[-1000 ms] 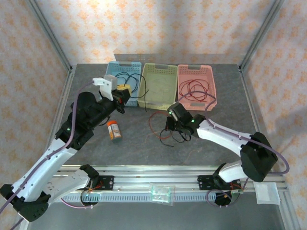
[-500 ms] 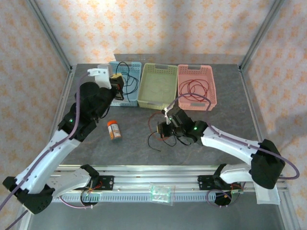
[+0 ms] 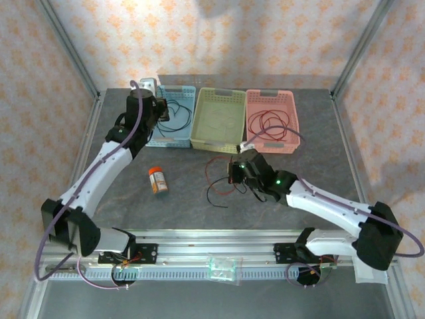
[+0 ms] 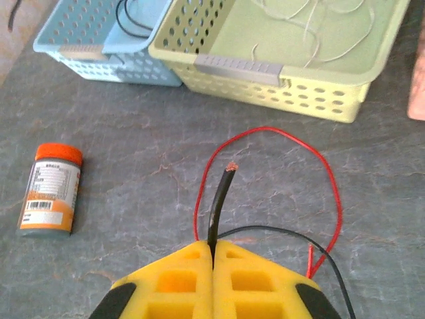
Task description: Untangle the cables
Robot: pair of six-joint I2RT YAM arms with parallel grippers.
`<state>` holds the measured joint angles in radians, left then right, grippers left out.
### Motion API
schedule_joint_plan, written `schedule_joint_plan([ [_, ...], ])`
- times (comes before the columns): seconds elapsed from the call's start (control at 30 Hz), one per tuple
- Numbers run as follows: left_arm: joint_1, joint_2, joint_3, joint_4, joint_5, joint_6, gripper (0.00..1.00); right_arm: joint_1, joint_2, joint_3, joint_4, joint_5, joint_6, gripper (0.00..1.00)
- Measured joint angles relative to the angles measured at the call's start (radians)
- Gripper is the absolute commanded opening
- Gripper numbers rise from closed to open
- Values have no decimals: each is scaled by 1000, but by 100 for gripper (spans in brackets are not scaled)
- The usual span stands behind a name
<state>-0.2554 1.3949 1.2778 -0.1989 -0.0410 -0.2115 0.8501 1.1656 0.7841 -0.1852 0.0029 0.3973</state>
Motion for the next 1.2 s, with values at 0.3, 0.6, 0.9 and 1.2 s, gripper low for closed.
schedule_joint_plan([
  [0.3, 123, 231, 95, 32, 167, -15, 0, 0, -48, -87, 71, -19, 22, 0],
  [0.6, 190, 445, 259, 48, 350, -26, 0, 0, -60, -103, 82, -22, 29, 0],
  [0.9, 190, 620, 384, 46, 362, -27, 11, 0, -114, -118, 81, -16, 41, 0],
  [1.2, 190, 699, 410, 13, 280, -37, 79, 0, -144, -134, 65, 21, 60, 0],
])
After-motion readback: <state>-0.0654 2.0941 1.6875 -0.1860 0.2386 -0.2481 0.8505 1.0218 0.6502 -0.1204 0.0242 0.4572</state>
